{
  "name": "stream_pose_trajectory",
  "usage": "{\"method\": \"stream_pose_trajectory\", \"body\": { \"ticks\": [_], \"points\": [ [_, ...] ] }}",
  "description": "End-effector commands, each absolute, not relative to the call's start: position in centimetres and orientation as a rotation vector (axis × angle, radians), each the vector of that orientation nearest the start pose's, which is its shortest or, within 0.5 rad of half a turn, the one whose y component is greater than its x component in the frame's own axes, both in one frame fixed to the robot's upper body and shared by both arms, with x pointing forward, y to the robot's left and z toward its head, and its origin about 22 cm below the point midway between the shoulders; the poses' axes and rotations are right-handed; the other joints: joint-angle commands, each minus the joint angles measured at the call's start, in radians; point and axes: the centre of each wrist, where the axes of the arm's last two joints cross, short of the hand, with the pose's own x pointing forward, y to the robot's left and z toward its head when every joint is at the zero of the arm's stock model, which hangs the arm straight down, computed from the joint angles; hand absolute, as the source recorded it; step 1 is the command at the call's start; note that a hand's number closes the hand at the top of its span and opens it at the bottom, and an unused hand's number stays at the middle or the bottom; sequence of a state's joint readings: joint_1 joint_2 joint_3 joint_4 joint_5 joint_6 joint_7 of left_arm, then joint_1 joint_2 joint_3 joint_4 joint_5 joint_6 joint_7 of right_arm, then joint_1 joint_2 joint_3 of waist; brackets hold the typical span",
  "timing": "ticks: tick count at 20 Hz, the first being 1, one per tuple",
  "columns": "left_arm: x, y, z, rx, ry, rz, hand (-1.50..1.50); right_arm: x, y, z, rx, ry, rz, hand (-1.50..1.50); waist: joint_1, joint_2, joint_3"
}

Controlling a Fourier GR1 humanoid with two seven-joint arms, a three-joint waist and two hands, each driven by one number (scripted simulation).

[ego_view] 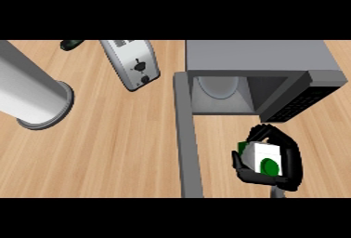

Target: Pick up the milk, place it into the microwave and close the microwave

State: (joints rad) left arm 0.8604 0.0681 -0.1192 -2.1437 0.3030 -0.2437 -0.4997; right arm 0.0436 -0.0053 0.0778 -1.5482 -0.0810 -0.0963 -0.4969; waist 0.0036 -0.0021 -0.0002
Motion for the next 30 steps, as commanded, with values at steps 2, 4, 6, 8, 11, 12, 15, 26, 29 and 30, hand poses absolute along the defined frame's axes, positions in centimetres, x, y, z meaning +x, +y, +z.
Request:
{"method": "stream_pose_trajectory", "body": {
  "ticks": [2, 4, 6, 8, 11, 12, 15, 26, 29, 30],
  "points": [
    [4.3, 27.4, 3.2, -0.129, -1.913, 0.238, -1.50, 25.3, -19.7, 0.4, -0.073, -1.986, -0.027, 1.50, 0.006, 0.001, 0.000],
    [4.0, 27.7, 2.3, -0.146, -1.910, 0.233, -1.50, 27.4, -18.7, -1.0, -0.065, -1.990, -0.011, 1.50, 0.011, 0.002, 0.000],
    [3.9, 26.4, 1.7, -0.130, -1.907, 0.246, -1.50, 27.3, -17.5, -2.4, -0.075, -1.970, -0.009, 1.50, 0.012, 0.002, 0.001],
    [3.0, 27.5, 2.7, -0.116, -1.908, 0.228, -1.50, 29.7, -16.1, -0.1, -0.107, -1.952, -0.001, 1.50, 0.017, 0.002, 0.000],
    [4.3, 26.4, 1.8, -0.148, -1.897, 0.243, -1.50, 30.6, -16.5, -2.6, -0.191, -1.913, 0.035, 1.50, 0.015, 0.004, 0.001],
    [3.1, 25.8, 2.1, -0.170, -1.889, 0.220, -1.50, 32.9, -17.4, -1.4, -0.180, -1.899, 0.022, 1.50, 0.024, 0.005, 0.001],
    [5.6, 27.0, 1.9, -0.144, -1.903, 0.220, -1.50, 34.3, -15.8, -2.0, -0.231, -1.862, 0.018, 1.50, 0.016, 0.007, 0.001],
    [4.4, 27.8, 1.8, -0.149, -1.897, 0.204, -1.50, 37.7, -17.0, -5.0, -0.378, -1.796, 0.047, 1.50, 0.045, 0.015, 0.002],
    [5.6, 29.0, 1.8, -0.158, -1.904, 0.195, -1.50, 38.7, -18.8, -4.3, -0.450, -1.778, 0.097, 1.50, 0.062, 0.028, 0.002],
    [4.7, 28.0, 2.0, -0.172, -1.886, 0.197, -1.50, 39.0, -18.9, -4.2, -0.471, -1.777, 0.088, 1.50, 0.067, 0.026, 0.003]
  ]
}}
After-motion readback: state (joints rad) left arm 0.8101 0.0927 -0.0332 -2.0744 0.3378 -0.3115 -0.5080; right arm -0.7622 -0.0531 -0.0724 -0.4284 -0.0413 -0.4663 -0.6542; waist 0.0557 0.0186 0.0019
